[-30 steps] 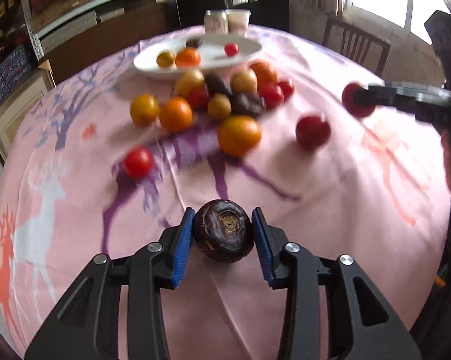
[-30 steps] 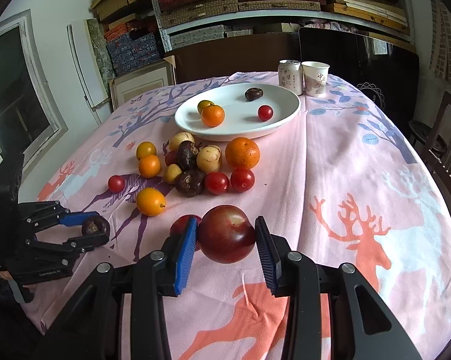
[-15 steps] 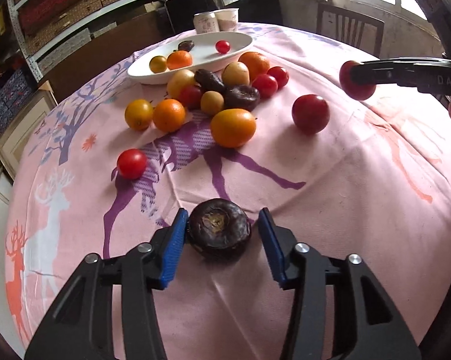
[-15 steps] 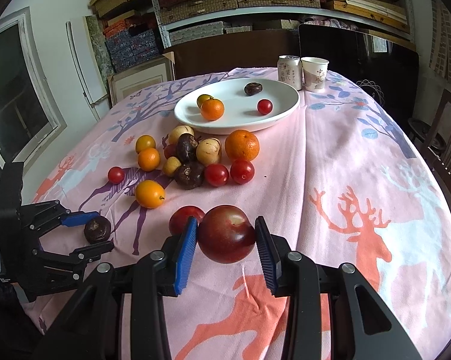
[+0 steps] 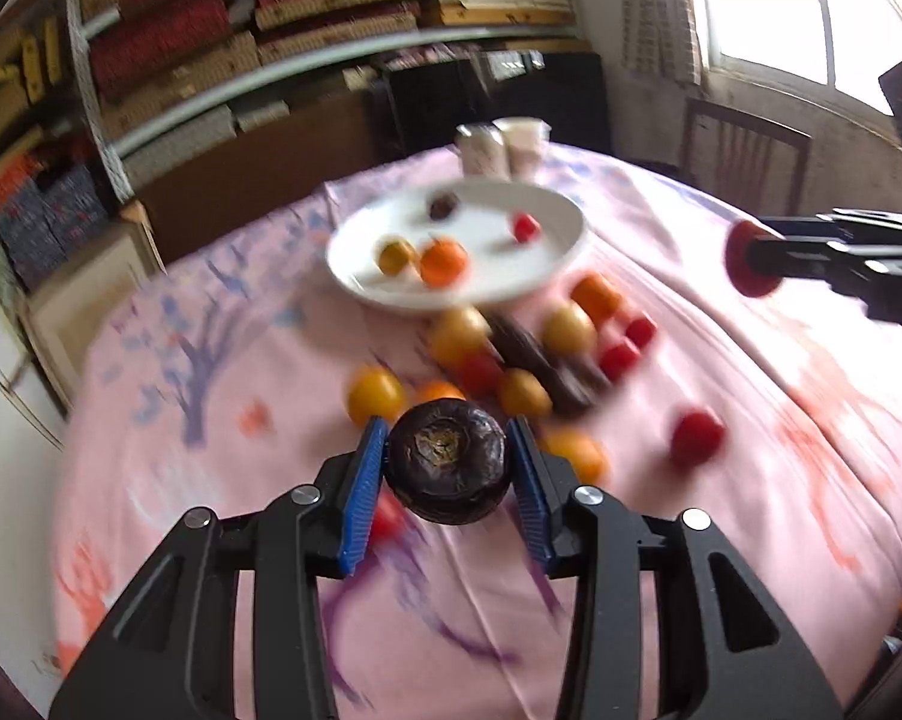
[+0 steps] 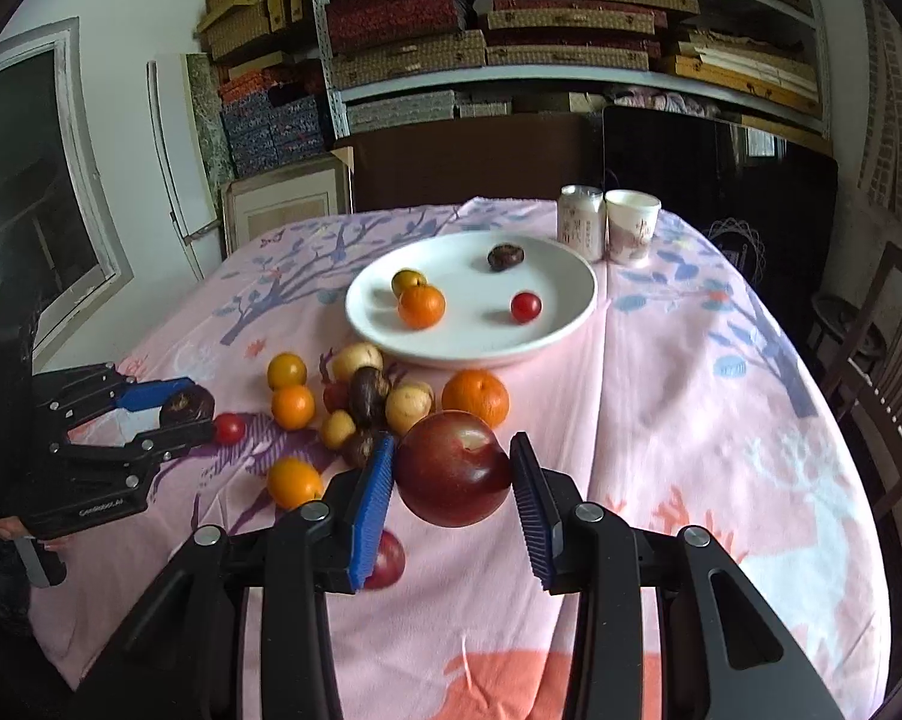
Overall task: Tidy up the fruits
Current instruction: 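Carry the mangosteen and plum to the white plate and open both tools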
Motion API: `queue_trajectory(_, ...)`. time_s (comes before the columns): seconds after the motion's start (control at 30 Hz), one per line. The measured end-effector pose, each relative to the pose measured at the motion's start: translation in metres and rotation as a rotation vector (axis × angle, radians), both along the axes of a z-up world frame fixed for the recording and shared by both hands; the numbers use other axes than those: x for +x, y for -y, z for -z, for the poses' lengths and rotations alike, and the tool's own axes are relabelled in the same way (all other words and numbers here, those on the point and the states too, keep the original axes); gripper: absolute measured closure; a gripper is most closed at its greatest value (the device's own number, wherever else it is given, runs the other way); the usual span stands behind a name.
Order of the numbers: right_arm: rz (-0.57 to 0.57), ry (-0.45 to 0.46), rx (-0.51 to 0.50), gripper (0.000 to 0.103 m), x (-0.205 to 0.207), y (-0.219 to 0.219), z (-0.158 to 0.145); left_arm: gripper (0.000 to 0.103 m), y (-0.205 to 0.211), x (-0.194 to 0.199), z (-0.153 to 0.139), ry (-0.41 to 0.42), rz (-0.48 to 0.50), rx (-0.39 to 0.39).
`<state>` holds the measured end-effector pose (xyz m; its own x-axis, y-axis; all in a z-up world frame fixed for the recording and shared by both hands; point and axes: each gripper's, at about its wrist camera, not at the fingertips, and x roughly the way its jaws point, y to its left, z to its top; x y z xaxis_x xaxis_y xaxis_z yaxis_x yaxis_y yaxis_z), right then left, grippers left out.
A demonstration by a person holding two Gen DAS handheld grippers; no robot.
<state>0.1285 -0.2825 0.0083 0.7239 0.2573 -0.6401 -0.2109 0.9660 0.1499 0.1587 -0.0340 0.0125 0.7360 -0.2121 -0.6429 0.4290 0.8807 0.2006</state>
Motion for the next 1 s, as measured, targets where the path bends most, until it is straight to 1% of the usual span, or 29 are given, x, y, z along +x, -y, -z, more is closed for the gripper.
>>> queue_trajectory(0.07,-0.024,0.003,0.068,0.063,0.028,0.002,-0.001,0.063,0.008,0.033,-0.008,0.053,-0.042,0.005)
queue_trajectory(0.1,-0.058,0.004,0.096,0.063,0.047,0.001,0.000,0.063,0.013,0.050,-0.008,0.071,-0.049,-0.002)
queue_trajectory(0.13,-0.054,-0.007,0.090,0.063,0.062,0.000,0.002,0.063,0.017,0.067,-0.007,0.067,-0.051,-0.008)
queue_trajectory(0.17,-0.031,-0.030,0.069,0.063,0.082,-0.001,0.005,0.063,0.020,0.082,-0.005,0.040,-0.053,-0.018)
queue_trajectory(0.23,-0.019,-0.049,0.049,0.063,0.111,-0.002,0.013,0.063,0.025,0.118,0.002,-0.057,-0.056,-0.050)
queue_trajectory(0.27,-0.008,-0.059,0.040,0.063,0.124,-0.002,0.018,0.063,0.026,0.130,0.004,-0.082,-0.061,-0.064)
queue_trajectory(0.33,0.018,-0.092,0.023,0.063,0.146,-0.003,0.031,0.063,0.030,0.151,0.007,-0.088,-0.091,-0.085)
queue_trajectory(0.4,0.030,-0.127,0.034,0.063,0.161,-0.003,0.044,0.063,0.038,0.164,0.013,-0.080,-0.098,-0.061)
queue_trajectory(0.47,0.034,-0.156,0.058,0.063,0.168,-0.004,0.054,0.063,0.047,0.170,0.020,-0.081,-0.090,-0.038)
queue_trajectory(0.6,0.035,-0.178,0.073,0.061,0.170,-0.006,0.065,0.062,0.058,0.167,0.024,-0.081,-0.051,-0.058)
queue_trajectory(0.63,0.042,-0.173,0.079,0.047,0.169,-0.006,0.064,0.061,0.061,0.165,0.024,-0.071,-0.044,-0.056)
queue_trajectory(0.67,0.061,-0.158,0.080,0.035,0.166,-0.003,0.062,0.046,0.064,0.161,0.023,-0.046,-0.038,-0.048)
queue_trajectory(0.7,0.082,-0.139,0.080,0.018,0.164,0.000,0.059,0.018,0.066,0.157,0.021,-0.014,-0.041,-0.033)
queue_trajectory(0.73,0.095,-0.119,0.085,0.013,0.161,0.004,0.055,0.007,0.067,0.151,0.019,0.019,-0.047,-0.019)
queue_trajectory(0.77,0.095,-0.102,0.093,0.012,0.158,0.007,0.051,0.005,0.069,0.145,0.016,0.061,-0.051,0.000)
queue_trajectory(0.8,0.095,-0.089,0.102,0.010,0.154,0.011,0.047,0.005,0.070,0.138,0.014,0.088,-0.047,0.023)
queue_trajectory(0.87,0.113,-0.076,0.106,0.007,0.147,0.017,0.042,0.005,0.071,0.126,0.010,0.121,-0.043,0.076)
queue_trajectory(0.93,0.117,-0.068,0.115,0.007,0.135,0.022,0.038,0.005,0.066,0.113,0.007,0.137,-0.043,0.119)
queue_trajectory(1.0,0.114,-0.072,0.110,0.005,0.120,0.024,0.036,0.005,0.055,0.099,0.004,0.125,-0.040,0.143)
